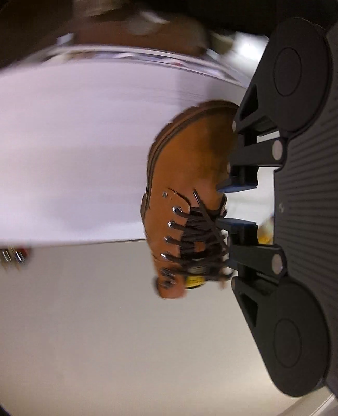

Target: Lace up shoes with both hands

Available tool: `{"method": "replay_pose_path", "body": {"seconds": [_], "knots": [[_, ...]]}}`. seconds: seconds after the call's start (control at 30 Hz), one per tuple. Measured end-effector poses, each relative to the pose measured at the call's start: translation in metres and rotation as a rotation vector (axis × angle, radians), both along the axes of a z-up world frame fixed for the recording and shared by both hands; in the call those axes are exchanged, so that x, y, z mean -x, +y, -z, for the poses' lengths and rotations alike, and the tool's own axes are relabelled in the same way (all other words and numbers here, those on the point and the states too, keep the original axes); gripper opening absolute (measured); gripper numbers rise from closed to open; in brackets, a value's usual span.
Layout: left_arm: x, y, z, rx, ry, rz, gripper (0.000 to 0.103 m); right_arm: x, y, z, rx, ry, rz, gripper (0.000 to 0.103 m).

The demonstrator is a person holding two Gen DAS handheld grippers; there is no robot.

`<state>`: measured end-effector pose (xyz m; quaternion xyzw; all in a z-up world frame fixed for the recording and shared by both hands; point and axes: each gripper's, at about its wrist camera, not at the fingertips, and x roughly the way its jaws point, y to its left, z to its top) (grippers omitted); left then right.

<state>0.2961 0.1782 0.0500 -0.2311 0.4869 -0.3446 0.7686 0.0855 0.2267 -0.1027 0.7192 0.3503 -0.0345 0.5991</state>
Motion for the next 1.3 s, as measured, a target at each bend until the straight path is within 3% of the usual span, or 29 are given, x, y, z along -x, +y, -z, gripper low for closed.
{"method": "replay_pose_path", "body": {"seconds": [0.17,0.47,0.5,0.53,0.63,0.7,0.87,1.07,1.2,1.3], "knots": [[0.002,-0.002,0.000,0.015,-0.006,0.019,0.002,-0.006,0.015,0.027,-0.197,-0.005,0.139,0.025],[0.008,0.000,0.000,0.029,-0.016,0.057,0.002,-0.020,0.025,0.044,-0.343,0.012,0.212,0.024],[0.008,-0.001,0.000,0.023,-0.021,0.060,0.002,-0.022,0.025,0.042,-0.327,0.016,0.202,0.021],[0.008,-0.002,0.001,0.016,-0.025,0.063,0.002,-0.023,0.023,0.039,-0.298,0.021,0.188,0.008],[0.011,-0.006,0.003,-0.043,-0.056,0.098,0.002,-0.035,0.015,0.016,-0.089,-0.004,0.066,0.006],[0.014,-0.011,0.003,-0.099,-0.082,0.137,0.002,-0.047,0.010,-0.012,0.125,-0.058,-0.070,0.006],[0.028,-0.024,-0.001,-0.245,-0.175,0.260,0.009,-0.075,0.008,-0.058,0.432,-0.146,-0.303,0.006],[0.038,-0.024,-0.020,-0.288,-0.246,0.254,0.009,-0.108,0.002,-0.079,0.468,-0.214,-0.431,0.006],[0.035,-0.027,-0.044,-0.309,-0.353,0.209,0.009,-0.132,-0.001,-0.086,0.423,-0.242,-0.506,0.006],[0.025,-0.043,-0.061,-0.351,-0.435,0.215,0.009,-0.140,-0.002,-0.087,0.450,-0.235,-0.556,0.006]]}}
